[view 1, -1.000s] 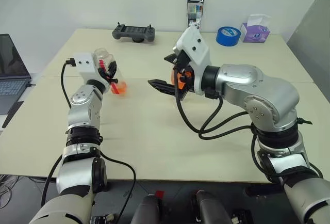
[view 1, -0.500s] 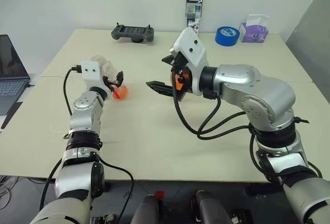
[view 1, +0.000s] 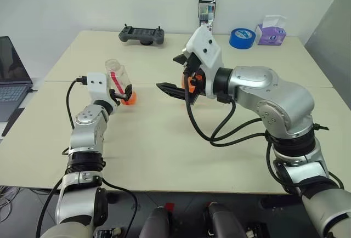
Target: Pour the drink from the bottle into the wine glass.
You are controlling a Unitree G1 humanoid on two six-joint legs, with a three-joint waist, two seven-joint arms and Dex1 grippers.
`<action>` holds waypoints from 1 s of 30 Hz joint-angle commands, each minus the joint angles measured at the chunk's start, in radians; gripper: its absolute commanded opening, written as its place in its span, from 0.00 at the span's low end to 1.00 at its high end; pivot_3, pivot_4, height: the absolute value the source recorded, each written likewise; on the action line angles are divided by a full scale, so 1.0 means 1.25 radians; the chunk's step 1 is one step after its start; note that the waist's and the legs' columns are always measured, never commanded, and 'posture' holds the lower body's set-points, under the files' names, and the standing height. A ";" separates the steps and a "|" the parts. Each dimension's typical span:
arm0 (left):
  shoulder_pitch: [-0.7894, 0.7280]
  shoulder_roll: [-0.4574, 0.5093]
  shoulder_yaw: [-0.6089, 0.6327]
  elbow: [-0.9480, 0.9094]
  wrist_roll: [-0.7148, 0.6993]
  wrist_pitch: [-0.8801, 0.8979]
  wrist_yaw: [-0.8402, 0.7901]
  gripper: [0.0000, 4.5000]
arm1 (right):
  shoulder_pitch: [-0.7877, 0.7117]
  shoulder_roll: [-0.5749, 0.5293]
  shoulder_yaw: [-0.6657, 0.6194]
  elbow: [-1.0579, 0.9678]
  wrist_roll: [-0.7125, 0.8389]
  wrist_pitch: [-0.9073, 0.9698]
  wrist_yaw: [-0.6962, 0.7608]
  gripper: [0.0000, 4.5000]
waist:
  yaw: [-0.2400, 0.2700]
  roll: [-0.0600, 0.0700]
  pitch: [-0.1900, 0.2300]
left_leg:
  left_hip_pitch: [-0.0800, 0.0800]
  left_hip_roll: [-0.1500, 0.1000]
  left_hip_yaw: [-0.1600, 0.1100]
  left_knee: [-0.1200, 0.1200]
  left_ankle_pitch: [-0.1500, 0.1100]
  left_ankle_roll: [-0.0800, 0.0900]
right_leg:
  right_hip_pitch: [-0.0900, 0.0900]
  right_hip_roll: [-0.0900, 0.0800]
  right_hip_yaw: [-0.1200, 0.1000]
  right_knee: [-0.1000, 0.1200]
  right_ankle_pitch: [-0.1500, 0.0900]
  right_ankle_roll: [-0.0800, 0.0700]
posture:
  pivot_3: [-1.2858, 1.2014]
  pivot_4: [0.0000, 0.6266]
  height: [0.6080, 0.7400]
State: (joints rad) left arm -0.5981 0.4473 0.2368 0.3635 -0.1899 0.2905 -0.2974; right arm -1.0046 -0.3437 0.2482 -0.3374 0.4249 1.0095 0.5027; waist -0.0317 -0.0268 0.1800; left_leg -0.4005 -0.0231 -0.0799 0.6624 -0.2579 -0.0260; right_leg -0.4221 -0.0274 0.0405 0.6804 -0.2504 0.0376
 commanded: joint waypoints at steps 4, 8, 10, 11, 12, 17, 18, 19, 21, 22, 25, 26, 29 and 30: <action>0.098 0.048 0.051 -0.251 -0.082 0.095 -0.052 0.99 | -0.023 -0.033 -0.025 -0.009 -0.019 -0.029 0.023 1.00 | 0.000 0.000 0.000 | 0.000 0.000 0.000 -0.001 0.000 0.000 | 0.000 0.000 0.000 0.000 0.000 0.000 | 0.52 0.24 1.00; 0.184 0.067 0.113 -0.411 -0.134 0.154 -0.042 0.99 | -0.012 -0.063 -0.034 -0.013 -0.021 -0.034 0.038 1.00 | 0.000 0.000 0.000 | 0.000 0.000 0.000 -0.001 0.000 0.000 | 0.000 -0.001 0.000 -0.001 0.000 0.000 | 0.52 0.24 1.00; 0.192 0.069 0.128 -0.463 -0.171 0.168 -0.056 0.99 | -0.008 -0.077 -0.040 -0.013 -0.018 -0.039 0.049 1.00 | 0.001 0.000 0.000 | 0.000 0.000 0.000 -0.001 0.000 0.000 | 0.000 -0.001 0.000 -0.001 0.000 0.000 | 0.52 0.24 1.00; 0.189 0.070 0.131 -0.485 -0.189 0.176 -0.067 0.99 | -0.007 -0.084 -0.043 -0.014 -0.016 -0.039 0.054 1.00 | 0.003 0.000 0.000 | 0.000 0.000 0.000 -0.001 0.000 0.000 | 0.000 -0.001 -0.001 -0.001 0.000 0.000 | 0.52 0.24 1.00; 0.179 0.076 0.124 -0.505 -0.203 0.174 -0.084 0.99 | -0.006 -0.094 -0.049 -0.017 -0.013 -0.039 0.061 1.00 | 0.005 0.000 0.000 | 0.000 0.000 0.000 -0.001 0.000 0.000 | 0.001 -0.001 -0.001 -0.001 0.000 0.000 | 0.52 0.24 1.00; 0.095 0.119 0.096 -0.545 -0.294 0.232 -0.164 0.99 | 0.008 -0.142 -0.145 -0.075 0.080 0.008 0.117 1.00 | 0.007 0.000 0.000 | 0.000 -0.001 0.000 0.000 0.000 0.000 | 0.002 -0.001 -0.001 -0.002 0.000 0.000 | 0.52 0.24 1.00; 0.088 0.145 0.083 -0.548 -0.313 0.253 -0.202 0.99 | 0.018 -0.159 -0.183 -0.091 0.116 0.032 0.128 1.00 | 0.005 0.000 0.000 | 0.000 -0.001 0.000 0.000 0.000 0.000 | 0.002 -0.001 -0.001 -0.002 0.000 0.000 | 0.52 0.24 1.00; 0.085 0.177 0.064 -0.548 -0.316 0.260 -0.246 0.99 | 0.034 -0.180 -0.224 -0.105 0.151 0.058 0.139 1.00 | 0.004 0.000 0.000 | 0.000 -0.001 0.001 0.000 0.000 0.000 | 0.002 -0.001 0.000 -0.002 0.000 0.000 | 0.52 0.24 1.00; 0.073 0.218 0.051 -0.541 -0.343 0.289 -0.297 0.99 | 0.081 -0.222 -0.282 -0.130 0.195 0.082 0.158 1.00 | 0.002 0.000 0.000 | 0.000 -0.001 0.001 -0.001 0.000 0.000 | 0.002 0.000 0.000 -0.003 0.000 0.000 | 0.52 0.24 1.00; 0.071 0.236 0.046 -0.537 -0.352 0.296 -0.321 0.99 | 0.116 -0.245 -0.305 -0.141 0.203 0.081 0.164 1.00 | 0.002 0.000 0.000 | 0.000 -0.001 0.001 -0.001 0.000 0.000 | 0.002 0.000 0.000 -0.003 0.000 0.000 | 0.52 0.24 1.00; 0.071 0.280 0.023 -0.522 -0.361 0.306 -0.384 0.99 | 0.251 -0.298 -0.383 -0.160 0.202 0.046 0.163 1.00 | 0.002 0.000 0.000 | 0.000 0.000 0.001 -0.001 0.000 0.000 | 0.002 0.003 0.000 -0.003 0.000 0.000 | 0.52 0.24 1.00; 0.071 0.282 0.019 -0.517 -0.361 0.305 -0.391 0.99 | 0.285 -0.301 -0.402 -0.166 0.207 0.033 0.160 1.00 | 0.002 0.000 0.000 | 0.000 0.000 0.001 -0.001 0.000 0.000 | 0.002 0.003 0.000 -0.003 0.000 0.000 | 0.52 0.24 1.00; 0.066 0.271 0.009 -0.502 -0.354 0.293 -0.397 0.99 | 0.345 -0.284 -0.432 -0.181 0.220 0.001 0.143 1.00 | 0.000 0.001 0.001 | 0.001 0.000 0.002 -0.001 0.000 0.000 | 0.002 0.004 0.001 -0.002 -0.001 0.000 | 0.52 0.24 1.00; 0.062 0.265 0.002 -0.493 -0.351 0.288 -0.398 0.99 | 0.355 -0.271 -0.436 -0.180 0.224 -0.007 0.131 1.00 | 0.000 0.001 0.001 | 0.001 0.001 0.002 -0.001 0.000 0.000 | 0.002 0.004 0.001 -0.002 -0.001 0.000 | 0.52 0.24 1.00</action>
